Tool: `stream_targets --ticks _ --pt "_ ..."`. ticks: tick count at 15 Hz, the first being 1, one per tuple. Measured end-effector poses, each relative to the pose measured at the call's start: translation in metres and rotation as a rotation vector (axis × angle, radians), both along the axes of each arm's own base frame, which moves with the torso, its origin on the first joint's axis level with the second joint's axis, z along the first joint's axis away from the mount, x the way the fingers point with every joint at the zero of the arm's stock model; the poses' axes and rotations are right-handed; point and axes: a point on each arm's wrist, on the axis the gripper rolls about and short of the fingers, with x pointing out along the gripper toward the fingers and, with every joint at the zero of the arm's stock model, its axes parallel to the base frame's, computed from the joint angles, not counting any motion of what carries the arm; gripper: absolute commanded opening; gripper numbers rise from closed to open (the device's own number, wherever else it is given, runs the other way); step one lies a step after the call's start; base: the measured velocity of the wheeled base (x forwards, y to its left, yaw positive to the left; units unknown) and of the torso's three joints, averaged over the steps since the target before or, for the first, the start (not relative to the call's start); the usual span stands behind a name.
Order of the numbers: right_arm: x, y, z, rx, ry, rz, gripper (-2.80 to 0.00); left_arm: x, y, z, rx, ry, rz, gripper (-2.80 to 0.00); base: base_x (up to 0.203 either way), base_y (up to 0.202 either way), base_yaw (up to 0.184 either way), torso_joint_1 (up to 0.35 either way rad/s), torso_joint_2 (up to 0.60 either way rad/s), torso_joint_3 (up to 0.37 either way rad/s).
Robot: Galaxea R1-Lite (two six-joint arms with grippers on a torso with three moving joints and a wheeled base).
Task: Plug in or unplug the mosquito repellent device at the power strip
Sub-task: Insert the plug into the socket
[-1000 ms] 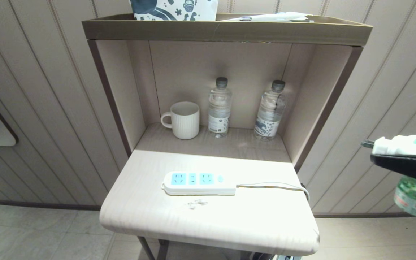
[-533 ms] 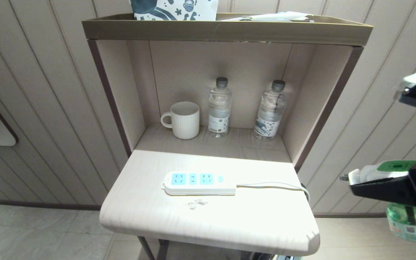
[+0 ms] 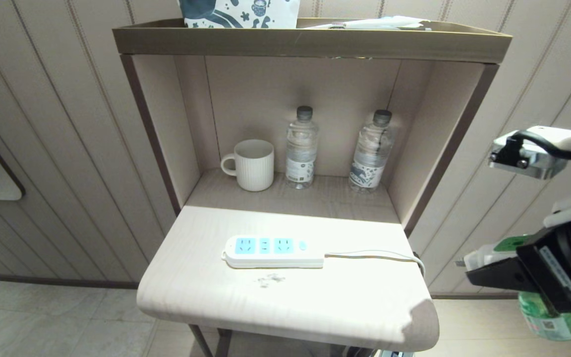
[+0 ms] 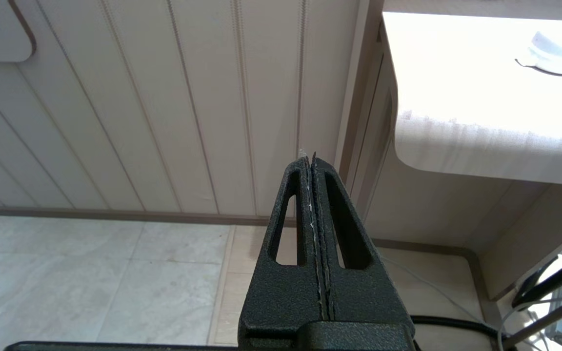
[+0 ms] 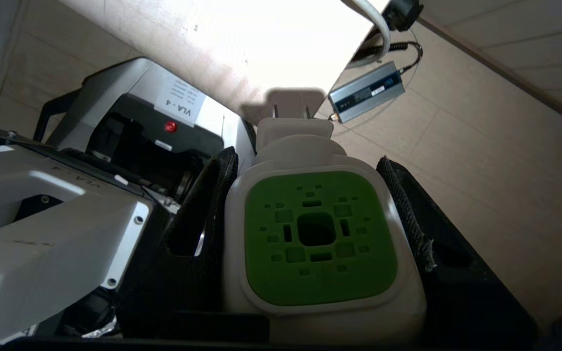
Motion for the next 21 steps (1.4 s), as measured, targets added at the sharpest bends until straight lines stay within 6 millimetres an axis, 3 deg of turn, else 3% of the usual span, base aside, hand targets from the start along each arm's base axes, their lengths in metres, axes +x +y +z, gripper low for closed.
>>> stream_targets --ticks 9,21 --pt "0.012 0.010 -0.015 0.036 0.129 0.000 -2.80 0.000 0.000 0.000 0.000 0.000 -0.001 -2.80 0.000 0.000 0.000 0.000 0.00 0.000" --pt "0.014 0.013 -0.027 0.006 0.173 -0.006 -2.80 0.000 0.000 0.000 0.000 0.000 0.000 -2.80 0.000 0.000 0.000 0.000 0.00 0.000"
